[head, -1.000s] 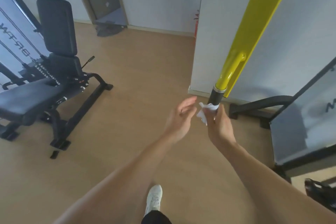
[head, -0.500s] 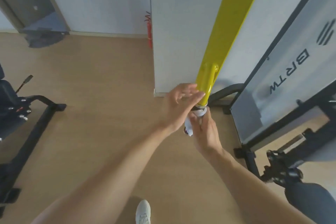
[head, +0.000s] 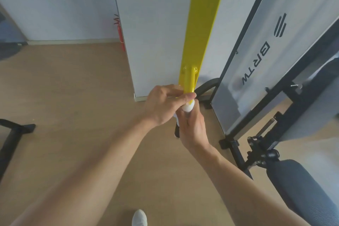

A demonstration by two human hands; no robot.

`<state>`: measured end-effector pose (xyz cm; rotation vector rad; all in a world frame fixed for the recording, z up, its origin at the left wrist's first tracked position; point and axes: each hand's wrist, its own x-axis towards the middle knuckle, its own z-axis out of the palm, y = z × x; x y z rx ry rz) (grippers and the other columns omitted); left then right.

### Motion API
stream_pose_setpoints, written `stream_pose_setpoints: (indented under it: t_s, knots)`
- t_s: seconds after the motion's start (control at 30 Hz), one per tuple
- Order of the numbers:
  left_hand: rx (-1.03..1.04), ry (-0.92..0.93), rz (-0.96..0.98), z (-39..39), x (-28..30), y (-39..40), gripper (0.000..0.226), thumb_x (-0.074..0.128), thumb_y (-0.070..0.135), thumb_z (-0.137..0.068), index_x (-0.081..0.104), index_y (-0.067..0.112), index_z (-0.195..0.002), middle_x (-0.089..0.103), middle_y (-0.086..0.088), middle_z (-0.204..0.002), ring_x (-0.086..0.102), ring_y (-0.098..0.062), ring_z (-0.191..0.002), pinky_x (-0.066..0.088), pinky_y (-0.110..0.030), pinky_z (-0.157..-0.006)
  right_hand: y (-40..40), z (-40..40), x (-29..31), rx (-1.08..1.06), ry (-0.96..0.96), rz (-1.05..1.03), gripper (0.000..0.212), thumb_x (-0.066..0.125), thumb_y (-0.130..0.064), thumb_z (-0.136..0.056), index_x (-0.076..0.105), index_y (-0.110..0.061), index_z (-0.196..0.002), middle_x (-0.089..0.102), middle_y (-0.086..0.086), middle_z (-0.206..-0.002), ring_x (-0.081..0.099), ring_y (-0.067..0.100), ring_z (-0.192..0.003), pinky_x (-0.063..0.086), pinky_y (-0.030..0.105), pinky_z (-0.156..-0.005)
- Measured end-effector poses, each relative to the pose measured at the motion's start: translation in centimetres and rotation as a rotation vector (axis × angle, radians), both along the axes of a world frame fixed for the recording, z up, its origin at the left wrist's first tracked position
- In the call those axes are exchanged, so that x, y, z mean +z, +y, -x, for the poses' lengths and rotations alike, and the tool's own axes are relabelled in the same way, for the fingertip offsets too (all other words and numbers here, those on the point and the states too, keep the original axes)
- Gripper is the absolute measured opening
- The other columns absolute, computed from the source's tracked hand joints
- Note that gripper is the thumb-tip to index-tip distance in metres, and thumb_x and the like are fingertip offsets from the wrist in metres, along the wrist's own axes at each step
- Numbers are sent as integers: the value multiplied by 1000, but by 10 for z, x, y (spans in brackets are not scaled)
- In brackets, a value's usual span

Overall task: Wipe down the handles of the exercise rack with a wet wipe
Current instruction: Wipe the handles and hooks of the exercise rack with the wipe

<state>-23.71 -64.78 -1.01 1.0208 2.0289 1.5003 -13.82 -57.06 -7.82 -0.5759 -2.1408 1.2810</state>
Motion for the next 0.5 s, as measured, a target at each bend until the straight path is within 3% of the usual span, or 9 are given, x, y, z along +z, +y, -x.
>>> stream_pose_setpoints:
  t_s: [0.07,0.13,0.23,0.33,0.4,0.5]
  knots:
    - [13,-5,-3,-1,-1,3,2,74,45,-83,76,45,-81,75,25,-83,68,4,-83,49,-11,-76,1,-7,-20,12,-122,-16,9,49,-40,-102,44,-34,-106,64,-20,-73,60,5,-66,40,19,-59]
    - [6,1,12,-2,0,4,10,73,47,-84,77,39,-89,75,24,-84,66,10,-84,45,-4,-72,1,-14,-36,16,-210,-3,8,49,-45,-101,45,-38,-100,66,-23,-77,62,-1,-73,43,21,-64]
    - [-20,-12,38,0,1,6,6,73,47,-83,76,43,-87,73,29,-82,64,16,-85,40,1,-70,3,-13,-17,3,-112,2,5,52,-39,-101,48,-36,-103,63,-15,-71,61,1,-67,40,13,-58]
    - [-35,-37,41,0,0,6,4,74,50,-81,75,49,-84,73,30,-89,66,11,-90,48,-10,-81,9,-3,6,-44,3,12,15,54,-34,-100,50,-26,-112,59,-9,-69,57,8,-59,41,16,-52]
    - [-37,-53,21,-1,-2,7,7,74,50,-81,77,47,-87,75,26,-96,68,5,-95,50,-21,-89,11,-2,-2,-47,-66,14,17,53,-40,-99,47,-29,-111,60,-7,-67,58,13,-57,45,26,-52]
    - [-22,-33,22,0,-2,8,9,72,51,-82,77,48,-89,74,26,-103,64,7,-102,45,-21,-93,14,-11,-37,-10,-270,16,24,55,-49,-96,51,-27,-104,63,-8,-70,61,10,-62,46,29,-57]
